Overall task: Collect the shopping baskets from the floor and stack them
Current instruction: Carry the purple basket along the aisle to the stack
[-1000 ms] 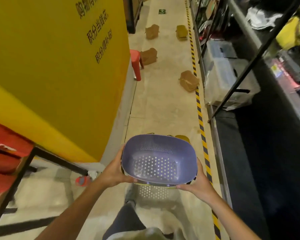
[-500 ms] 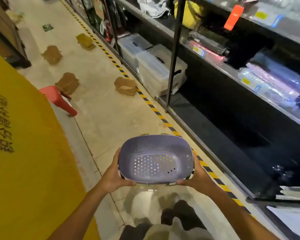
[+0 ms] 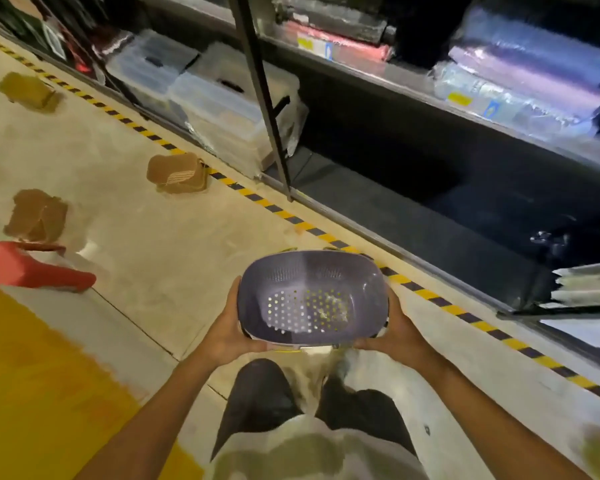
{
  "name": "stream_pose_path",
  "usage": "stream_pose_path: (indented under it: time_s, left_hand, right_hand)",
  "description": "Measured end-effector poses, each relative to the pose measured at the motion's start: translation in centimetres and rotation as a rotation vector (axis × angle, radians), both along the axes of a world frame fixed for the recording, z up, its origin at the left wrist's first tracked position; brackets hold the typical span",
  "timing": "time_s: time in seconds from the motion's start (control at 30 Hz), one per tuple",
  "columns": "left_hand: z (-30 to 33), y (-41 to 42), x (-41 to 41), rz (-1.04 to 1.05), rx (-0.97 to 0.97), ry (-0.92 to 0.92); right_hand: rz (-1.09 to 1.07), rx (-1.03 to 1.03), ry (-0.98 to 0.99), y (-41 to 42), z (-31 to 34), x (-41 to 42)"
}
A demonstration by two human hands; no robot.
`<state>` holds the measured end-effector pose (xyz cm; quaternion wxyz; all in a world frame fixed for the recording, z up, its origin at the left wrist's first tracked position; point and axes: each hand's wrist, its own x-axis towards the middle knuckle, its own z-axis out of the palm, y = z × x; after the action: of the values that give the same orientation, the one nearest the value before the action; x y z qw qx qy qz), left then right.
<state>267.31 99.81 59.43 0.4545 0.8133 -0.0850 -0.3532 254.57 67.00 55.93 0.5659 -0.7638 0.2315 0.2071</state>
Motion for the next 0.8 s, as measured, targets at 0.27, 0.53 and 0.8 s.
stream_pose_path:
  time_s: [0.27,0.53,0.8]
  left_hand:
    - [-12.8,-4.3,10.6,-0.281,0.002,0.148]
    - [-32.3,-6.7,15.9,-0.403,-0.03,0.324]
    - [-45.7,-6.7,16.9,-0.433,-0.078,0.275]
  right_hand:
    - [-0.359,0.071,0.003,2.2,-9.9,1.1]
    - [-0.566,0.044,0.139,4.8,-27.2,1.9]
    - [-0.674,0.059,0.121,6.3,-40.6,3.7]
